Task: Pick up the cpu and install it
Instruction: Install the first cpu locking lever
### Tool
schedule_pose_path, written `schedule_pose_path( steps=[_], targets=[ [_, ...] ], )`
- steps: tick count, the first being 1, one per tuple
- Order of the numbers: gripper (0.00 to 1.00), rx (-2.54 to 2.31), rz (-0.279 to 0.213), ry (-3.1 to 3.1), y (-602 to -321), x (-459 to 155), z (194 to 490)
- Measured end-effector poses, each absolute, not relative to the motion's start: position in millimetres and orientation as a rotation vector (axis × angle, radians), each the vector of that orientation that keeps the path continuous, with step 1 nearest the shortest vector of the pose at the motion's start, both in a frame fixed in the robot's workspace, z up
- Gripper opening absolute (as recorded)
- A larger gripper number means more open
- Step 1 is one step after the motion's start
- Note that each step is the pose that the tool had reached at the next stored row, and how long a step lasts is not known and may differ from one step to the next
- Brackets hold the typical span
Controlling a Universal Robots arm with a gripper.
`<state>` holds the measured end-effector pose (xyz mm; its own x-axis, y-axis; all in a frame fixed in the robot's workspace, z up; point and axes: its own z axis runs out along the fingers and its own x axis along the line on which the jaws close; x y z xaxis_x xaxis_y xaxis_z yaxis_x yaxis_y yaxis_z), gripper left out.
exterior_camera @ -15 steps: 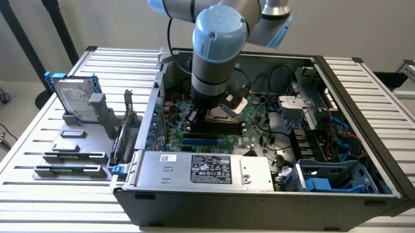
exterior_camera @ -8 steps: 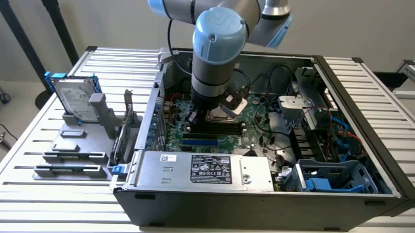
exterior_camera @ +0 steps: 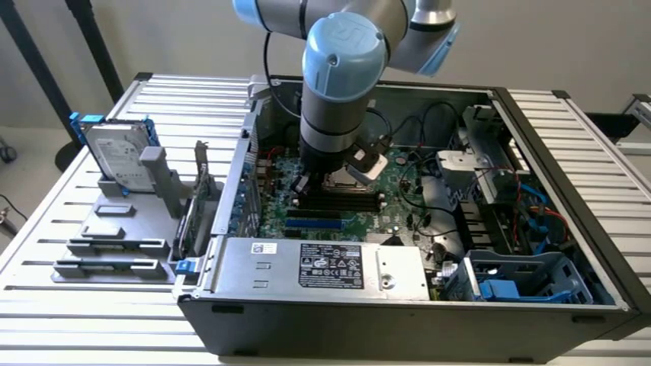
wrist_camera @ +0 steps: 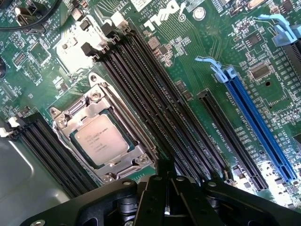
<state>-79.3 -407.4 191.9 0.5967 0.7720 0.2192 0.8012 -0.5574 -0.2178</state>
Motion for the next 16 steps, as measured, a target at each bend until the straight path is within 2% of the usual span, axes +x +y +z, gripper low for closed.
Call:
schedule_pose_path(
  steps=[12,16],
  targets=[
    [0.11,-2.55,-0.131,-1.294,-406.5,-79.1,191.9],
    [0.11,-2.556,-0.123,-1.296,-407.5,-79.4,201.8]
  ],
)
